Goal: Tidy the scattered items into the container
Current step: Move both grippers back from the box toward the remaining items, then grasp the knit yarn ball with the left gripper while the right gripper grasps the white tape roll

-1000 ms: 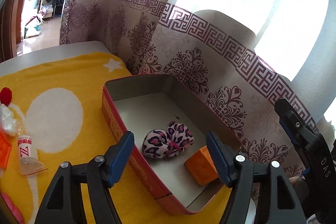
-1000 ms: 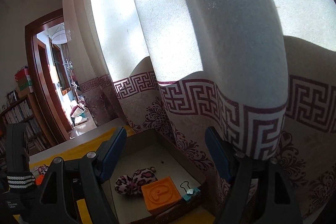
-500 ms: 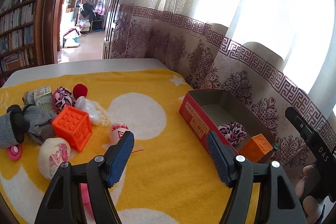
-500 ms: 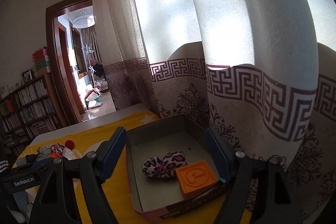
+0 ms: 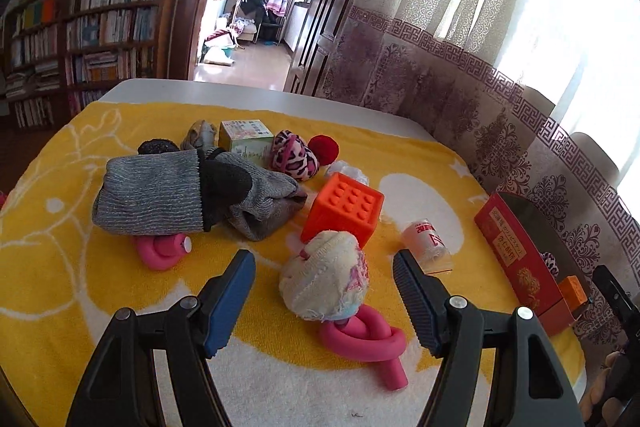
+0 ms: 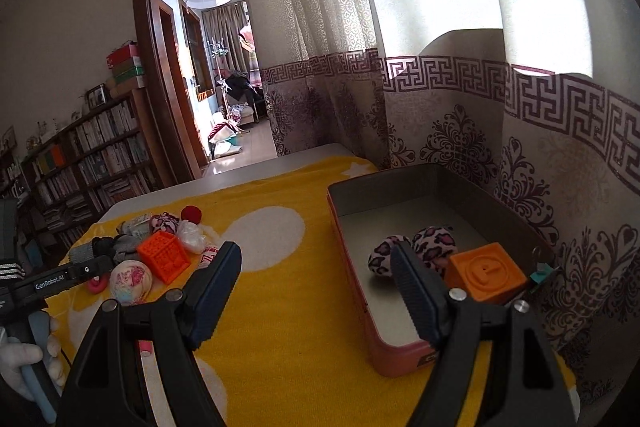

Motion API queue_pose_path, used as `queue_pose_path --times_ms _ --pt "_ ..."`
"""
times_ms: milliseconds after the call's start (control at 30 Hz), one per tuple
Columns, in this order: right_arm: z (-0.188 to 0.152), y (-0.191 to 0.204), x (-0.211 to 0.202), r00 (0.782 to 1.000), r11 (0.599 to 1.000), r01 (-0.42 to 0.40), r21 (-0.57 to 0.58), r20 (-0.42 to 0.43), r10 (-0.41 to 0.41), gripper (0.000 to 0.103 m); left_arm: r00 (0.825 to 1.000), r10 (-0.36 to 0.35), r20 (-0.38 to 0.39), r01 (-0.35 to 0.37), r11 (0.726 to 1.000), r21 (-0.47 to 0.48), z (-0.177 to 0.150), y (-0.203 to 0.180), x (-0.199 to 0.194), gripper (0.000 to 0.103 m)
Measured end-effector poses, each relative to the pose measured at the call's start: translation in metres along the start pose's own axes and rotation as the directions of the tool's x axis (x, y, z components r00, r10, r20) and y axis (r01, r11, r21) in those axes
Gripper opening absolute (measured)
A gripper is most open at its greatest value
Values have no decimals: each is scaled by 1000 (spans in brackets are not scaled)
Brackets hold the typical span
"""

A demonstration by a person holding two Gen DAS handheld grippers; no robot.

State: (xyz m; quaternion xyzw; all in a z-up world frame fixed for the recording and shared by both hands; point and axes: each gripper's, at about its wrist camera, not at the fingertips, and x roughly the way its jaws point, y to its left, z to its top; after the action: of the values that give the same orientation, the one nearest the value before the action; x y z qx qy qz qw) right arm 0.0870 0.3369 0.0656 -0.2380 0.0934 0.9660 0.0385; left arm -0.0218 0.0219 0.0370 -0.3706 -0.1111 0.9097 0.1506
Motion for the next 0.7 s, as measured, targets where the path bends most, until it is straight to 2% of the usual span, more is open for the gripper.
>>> queue_pose_path --times_ms 133,267,400,633,700 --pt "-6 14 8 999 999 -26 -27 -29 26 80 999 -10 -54 12 999 37 -3 -6 11 73" --pt "-15 25 15 997 997 -50 -51 -64 47 80 995 7 -99 5 993 115 -5 -18 23 73" --pt "-21 28 23 994 997 -62 -53 -94 57 80 989 32 -146 -10 989 149 -3 -24 37 73" --pt "-27 25 32 991 997 -63 -41 -123 58 80 985 62 -162 -32 983 181 -3 -25 57 73" --pt "-30 26 35 989 997 -63 -41 -133 57 80 985 64 -163 -34 983 180 -5 -22 61 66"
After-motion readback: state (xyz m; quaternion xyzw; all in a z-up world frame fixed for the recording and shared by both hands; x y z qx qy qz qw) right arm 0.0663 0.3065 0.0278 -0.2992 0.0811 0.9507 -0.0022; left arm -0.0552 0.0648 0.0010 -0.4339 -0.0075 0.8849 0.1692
